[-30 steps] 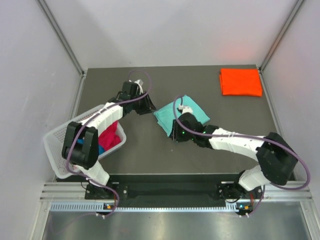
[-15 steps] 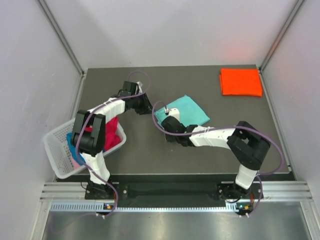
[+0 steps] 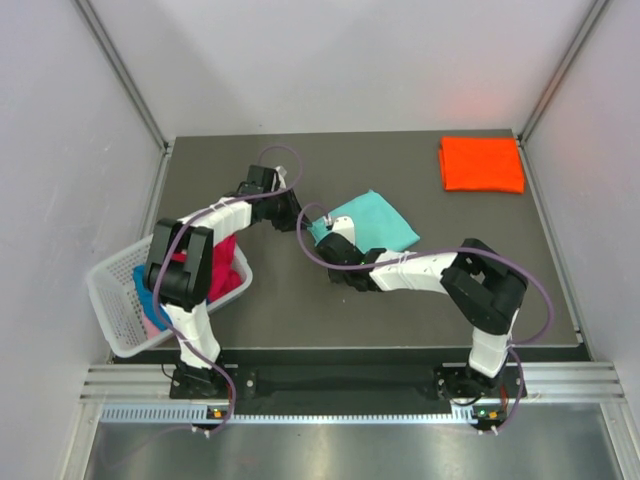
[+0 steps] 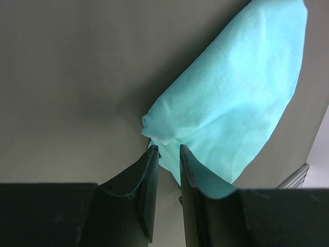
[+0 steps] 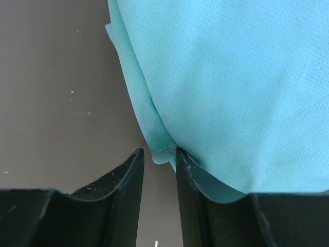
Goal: Fold and stack the t-shirts
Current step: Fold the tshirt
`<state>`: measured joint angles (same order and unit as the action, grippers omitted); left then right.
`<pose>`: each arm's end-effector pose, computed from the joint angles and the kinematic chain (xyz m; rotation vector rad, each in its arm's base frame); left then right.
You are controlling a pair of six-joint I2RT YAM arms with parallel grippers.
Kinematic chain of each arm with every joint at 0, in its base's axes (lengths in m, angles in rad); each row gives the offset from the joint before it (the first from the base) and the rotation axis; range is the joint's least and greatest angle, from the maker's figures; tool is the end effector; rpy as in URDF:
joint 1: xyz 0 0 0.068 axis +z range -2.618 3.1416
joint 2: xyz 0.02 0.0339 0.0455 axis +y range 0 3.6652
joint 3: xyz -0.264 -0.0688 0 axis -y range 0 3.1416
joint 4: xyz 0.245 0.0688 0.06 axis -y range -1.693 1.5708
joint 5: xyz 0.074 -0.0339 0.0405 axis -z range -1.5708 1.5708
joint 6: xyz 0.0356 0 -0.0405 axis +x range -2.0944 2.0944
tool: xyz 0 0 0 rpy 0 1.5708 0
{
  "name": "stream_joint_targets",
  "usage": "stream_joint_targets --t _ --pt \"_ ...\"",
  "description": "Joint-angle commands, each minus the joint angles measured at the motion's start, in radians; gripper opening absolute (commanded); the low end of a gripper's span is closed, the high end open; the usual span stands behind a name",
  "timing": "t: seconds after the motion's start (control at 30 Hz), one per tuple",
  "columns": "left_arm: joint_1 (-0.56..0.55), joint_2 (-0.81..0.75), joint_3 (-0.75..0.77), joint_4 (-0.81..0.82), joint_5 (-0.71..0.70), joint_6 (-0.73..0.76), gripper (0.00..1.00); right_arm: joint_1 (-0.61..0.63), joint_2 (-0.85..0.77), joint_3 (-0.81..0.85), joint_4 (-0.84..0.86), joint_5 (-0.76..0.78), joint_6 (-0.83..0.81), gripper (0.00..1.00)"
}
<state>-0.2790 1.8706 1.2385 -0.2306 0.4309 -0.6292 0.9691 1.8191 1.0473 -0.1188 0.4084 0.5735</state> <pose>0.3807 -0.1245 0.1886 -0.2401 2.5360 -0.9110 0.2207 0.2965 0.1586 -0.2956 2.3592 0.2328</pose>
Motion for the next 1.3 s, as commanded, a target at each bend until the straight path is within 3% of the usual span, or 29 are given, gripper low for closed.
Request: stream_joint_targets --t 0.0,0.27,0.47,0.67,0.8,0.93,1.27 --pt "0.004 -0.028 -0.028 0.033 -0.006 -0.01 0.28 0.026 0.011 0.046 -0.001 0.052 0.028 0.31" --pt "0.004 -0.135 -0.163 0.079 -0.011 -0.055 0.25 0.029 0.035 0.053 -0.015 0.079 0.057 0.29" --pt "-0.002 -0.154 -0.258 0.204 0.028 -0.116 0.19 0.029 0.034 0.051 -0.027 0.098 0.069 0.0" --pt "-0.015 -0.126 -0.315 0.318 0.058 -0.174 0.19 0.029 0.003 0.031 -0.022 0.105 0.081 0.0" --pt "-0.025 -0.107 -0.335 0.384 0.089 -0.184 0.27 0.029 -0.017 0.013 -0.005 0.102 0.091 0.0" --pt "-0.031 -0.091 -0.361 0.461 0.104 -0.21 0.3 0.029 -0.023 0.011 -0.002 0.101 0.094 0.0" --pt "-0.04 -0.057 -0.366 0.447 0.042 -0.21 0.25 0.028 -0.02 0.007 -0.005 0.096 0.115 0.0"
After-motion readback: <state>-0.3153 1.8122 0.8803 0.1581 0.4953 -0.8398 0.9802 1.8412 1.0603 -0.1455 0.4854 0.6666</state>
